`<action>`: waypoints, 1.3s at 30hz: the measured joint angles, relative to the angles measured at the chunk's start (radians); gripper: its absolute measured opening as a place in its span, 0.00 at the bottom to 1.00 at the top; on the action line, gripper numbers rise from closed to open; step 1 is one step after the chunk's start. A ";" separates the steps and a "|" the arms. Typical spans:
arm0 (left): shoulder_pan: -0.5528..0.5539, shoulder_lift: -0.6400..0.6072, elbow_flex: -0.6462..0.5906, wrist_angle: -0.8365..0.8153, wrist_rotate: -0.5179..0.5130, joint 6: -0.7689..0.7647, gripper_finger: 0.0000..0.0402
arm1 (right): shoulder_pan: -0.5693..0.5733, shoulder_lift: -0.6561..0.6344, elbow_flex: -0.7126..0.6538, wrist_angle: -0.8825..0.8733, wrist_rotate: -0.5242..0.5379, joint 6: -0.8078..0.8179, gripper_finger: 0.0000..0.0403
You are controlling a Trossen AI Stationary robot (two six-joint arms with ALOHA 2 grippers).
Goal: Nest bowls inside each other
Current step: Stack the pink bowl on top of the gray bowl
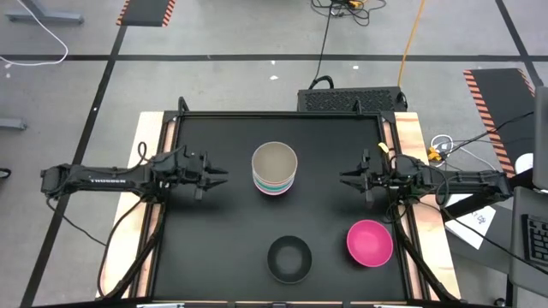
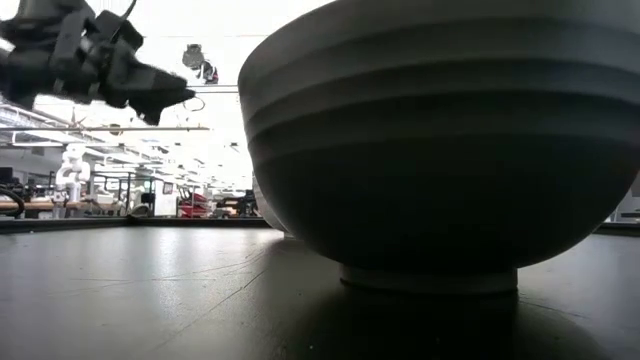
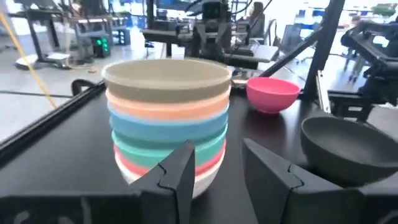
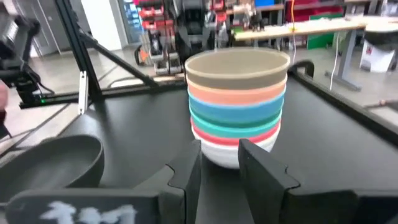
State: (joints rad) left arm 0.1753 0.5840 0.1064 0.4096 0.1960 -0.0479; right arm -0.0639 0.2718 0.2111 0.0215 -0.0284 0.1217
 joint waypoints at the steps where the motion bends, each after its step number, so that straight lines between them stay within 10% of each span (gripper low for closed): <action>1: 0.000 -0.019 -0.035 0.018 -0.011 0.000 0.33 | 0.000 0.000 0.000 0.018 0.000 -0.006 0.25; 9: 0.000 -0.074 -0.096 -0.115 -0.100 -0.005 0.33 | -0.015 0.003 0.039 0.037 0.001 0.002 0.25; 23: 0.000 -0.074 -0.096 -0.194 0.051 0.125 0.33 | -0.074 0.036 0.495 -0.778 0.262 0.060 0.25; 39: 0.000 -0.074 -0.096 -0.104 0.162 0.115 0.33 | -0.065 0.030 0.573 -1.229 -0.169 0.163 0.25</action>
State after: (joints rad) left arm 0.1753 0.5100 0.0105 0.3058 0.3579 0.0671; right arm -0.1287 0.3016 0.7841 -1.2070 -0.1976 0.2845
